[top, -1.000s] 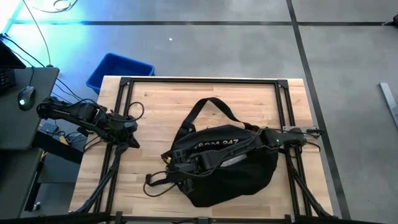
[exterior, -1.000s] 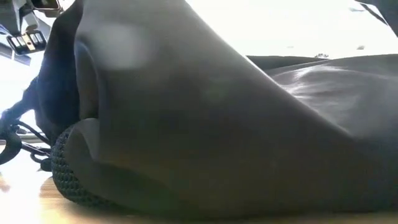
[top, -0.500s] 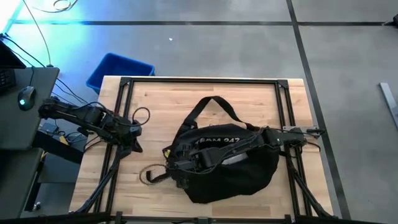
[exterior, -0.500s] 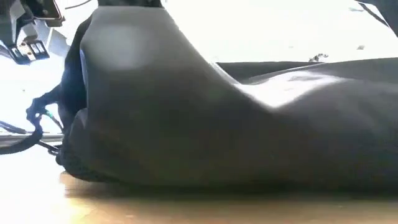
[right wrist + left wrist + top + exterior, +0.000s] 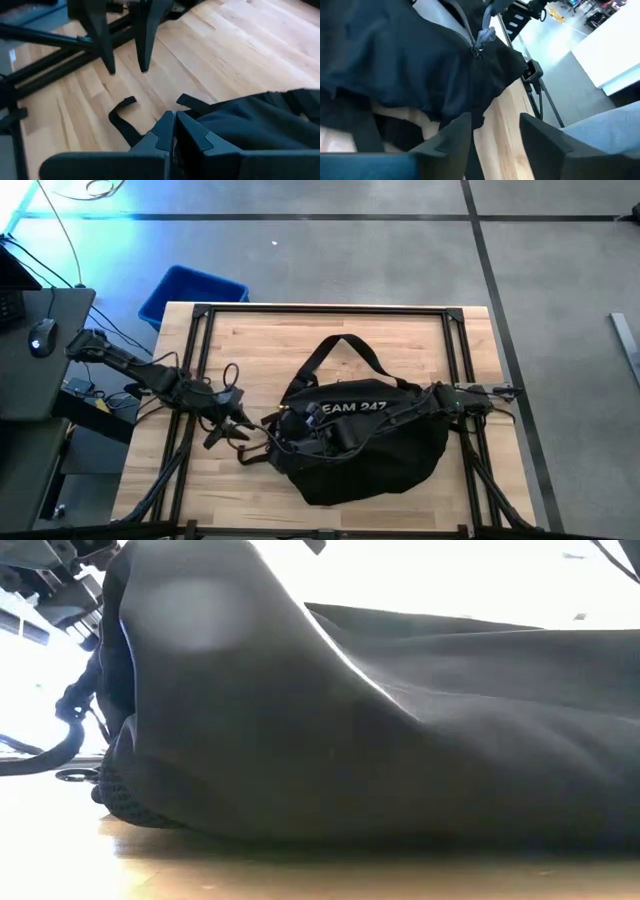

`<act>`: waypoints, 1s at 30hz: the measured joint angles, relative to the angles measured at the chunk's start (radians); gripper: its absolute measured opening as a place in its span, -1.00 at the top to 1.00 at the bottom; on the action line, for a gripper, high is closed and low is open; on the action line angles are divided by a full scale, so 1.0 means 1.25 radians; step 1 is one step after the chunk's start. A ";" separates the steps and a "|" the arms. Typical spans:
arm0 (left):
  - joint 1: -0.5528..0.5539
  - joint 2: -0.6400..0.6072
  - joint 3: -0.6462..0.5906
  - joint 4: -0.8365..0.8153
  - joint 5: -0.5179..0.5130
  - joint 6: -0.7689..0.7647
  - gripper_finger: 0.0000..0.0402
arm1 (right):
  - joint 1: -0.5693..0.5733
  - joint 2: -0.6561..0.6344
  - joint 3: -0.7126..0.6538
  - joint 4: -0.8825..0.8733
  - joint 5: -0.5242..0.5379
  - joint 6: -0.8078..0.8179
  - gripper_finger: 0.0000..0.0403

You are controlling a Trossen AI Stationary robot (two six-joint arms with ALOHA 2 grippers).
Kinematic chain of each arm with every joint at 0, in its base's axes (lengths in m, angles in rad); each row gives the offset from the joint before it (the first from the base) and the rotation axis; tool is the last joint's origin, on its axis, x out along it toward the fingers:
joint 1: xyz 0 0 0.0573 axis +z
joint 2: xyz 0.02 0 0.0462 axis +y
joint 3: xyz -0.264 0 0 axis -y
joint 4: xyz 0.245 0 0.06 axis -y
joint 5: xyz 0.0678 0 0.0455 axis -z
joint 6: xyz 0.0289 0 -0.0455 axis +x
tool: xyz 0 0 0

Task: Unpack backpack
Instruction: Close the black backpack

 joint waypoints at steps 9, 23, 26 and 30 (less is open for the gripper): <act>-0.050 0.185 -0.048 0.217 -0.091 -0.012 0.02 | 0.000 0.001 0.000 -0.007 0.015 0.023 1.00; -0.065 0.503 -0.048 0.505 -0.248 -0.026 0.02 | -0.008 0.003 -0.009 0.013 0.006 0.041 1.00; -0.064 0.564 -0.047 0.579 -0.265 -0.007 0.02 | -0.004 0.011 -0.009 0.023 0.004 0.064 1.00; -0.063 0.643 -0.021 0.615 -0.262 0.029 0.19 | 0.002 0.027 -0.010 0.020 -0.014 0.100 1.00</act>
